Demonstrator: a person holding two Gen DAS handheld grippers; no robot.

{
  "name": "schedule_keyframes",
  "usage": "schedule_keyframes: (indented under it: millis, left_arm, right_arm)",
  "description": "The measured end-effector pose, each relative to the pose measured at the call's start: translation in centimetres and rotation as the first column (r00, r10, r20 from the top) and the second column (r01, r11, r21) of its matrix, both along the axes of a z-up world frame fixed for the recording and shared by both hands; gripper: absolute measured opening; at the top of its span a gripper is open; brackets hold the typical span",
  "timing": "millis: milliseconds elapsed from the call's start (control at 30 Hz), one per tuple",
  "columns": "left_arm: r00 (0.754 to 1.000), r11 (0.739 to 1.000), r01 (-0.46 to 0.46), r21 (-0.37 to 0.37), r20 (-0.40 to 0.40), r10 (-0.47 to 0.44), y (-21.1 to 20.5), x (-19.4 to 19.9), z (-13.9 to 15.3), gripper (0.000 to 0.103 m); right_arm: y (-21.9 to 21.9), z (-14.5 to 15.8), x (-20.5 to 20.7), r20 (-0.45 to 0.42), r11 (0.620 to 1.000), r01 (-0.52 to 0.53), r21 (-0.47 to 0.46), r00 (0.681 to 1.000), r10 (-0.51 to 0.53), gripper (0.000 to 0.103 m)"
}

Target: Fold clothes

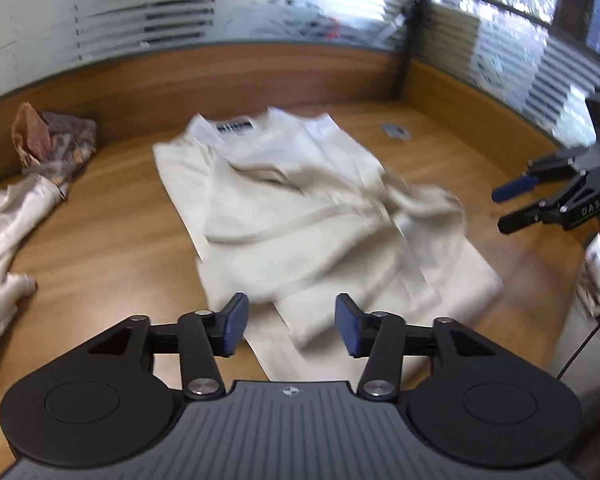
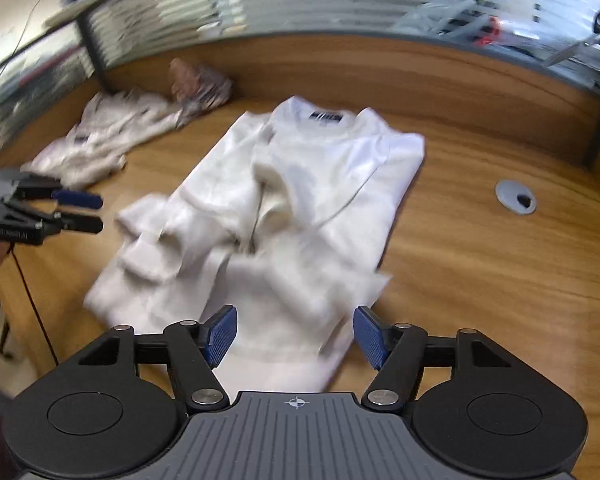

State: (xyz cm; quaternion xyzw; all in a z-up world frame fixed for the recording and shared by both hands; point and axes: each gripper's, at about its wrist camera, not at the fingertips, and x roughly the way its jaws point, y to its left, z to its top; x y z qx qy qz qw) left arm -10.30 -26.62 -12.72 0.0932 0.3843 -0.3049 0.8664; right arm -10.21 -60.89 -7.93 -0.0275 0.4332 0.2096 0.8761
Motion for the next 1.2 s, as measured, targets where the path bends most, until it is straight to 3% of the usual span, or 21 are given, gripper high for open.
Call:
schedule_keyframes:
  millis: [100,333,467,533,600,633,667,700,833,967,1200]
  left_arm:
    - [0.999,0.999,0.028,0.037,-0.022,-0.027,-0.9,-1.9,-1.3,0.063]
    - [0.998,0.989,0.056,0.135,-0.01,-0.056,-3.1,-3.7,-3.4,0.064]
    - [0.997,0.982,0.076,0.176,-0.004,-0.076,-3.9,-3.6,-4.4,0.06]
    - [0.997,0.981,0.081,0.179,-0.001,-0.082,-4.0,-3.6,-4.6,0.051]
    - [0.996,0.979,0.084,0.185,-0.008,-0.084,-4.1,-3.4,-4.9,0.025]
    - [0.996,0.978,0.089,0.189,-0.008,-0.089,-4.2,-3.5,-4.9,0.018]
    - [0.996,0.977,0.092,0.193,-0.01,-0.092,-4.2,-3.4,-4.9,0.005]
    - [0.995,0.978,0.095,0.187,-0.019,-0.093,-4.2,-3.3,-4.8,0.0]
    - [0.998,0.988,0.057,0.141,-0.024,-0.055,-3.8,-2.6,-3.4,0.0]
    - [1.0,0.996,0.012,0.092,-0.015,-0.011,-3.5,-0.7,0.2,0.0]
    - [0.997,0.996,-0.076,0.054,0.037,0.074,-4.5,6.8,7.0,0.0]
  right_arm:
    - [0.7,-1.0,-2.0,0.0,0.996,-0.08,-0.025,0.997,0.08,0.066]
    - [2.7,-3.7,-3.9,-0.002,0.971,-0.206,-0.119,0.978,0.207,0.06]
    - [3.5,-4.9,-3.8,0.001,0.946,-0.267,-0.183,0.962,0.271,0.046]
    - [3.5,-5.2,-3.6,-0.003,0.936,-0.288,-0.202,0.956,0.293,0.037]
    - [3.4,-5.4,-3.4,-0.001,0.933,-0.3,-0.2,0.952,0.306,0.033]
    - [3.3,-5.5,-3.3,0.0,0.931,-0.307,-0.198,0.95,0.313,0.031]
    - [3.3,-5.5,-3.2,0.001,0.93,-0.314,-0.192,0.948,0.32,0.023]
    - [3.3,-5.5,-3.1,0.002,0.929,-0.321,-0.185,0.945,0.327,0.014]
    - [3.2,-4.4,-2.8,0.011,0.935,-0.318,-0.154,0.946,0.324,0.007]
    - [2.8,-0.8,-2.1,0.067,0.945,-0.3,-0.133,0.948,0.311,0.007]
    - [2.7,5.8,2.9,0.146,0.953,-0.257,-0.161,0.949,0.281,0.007]
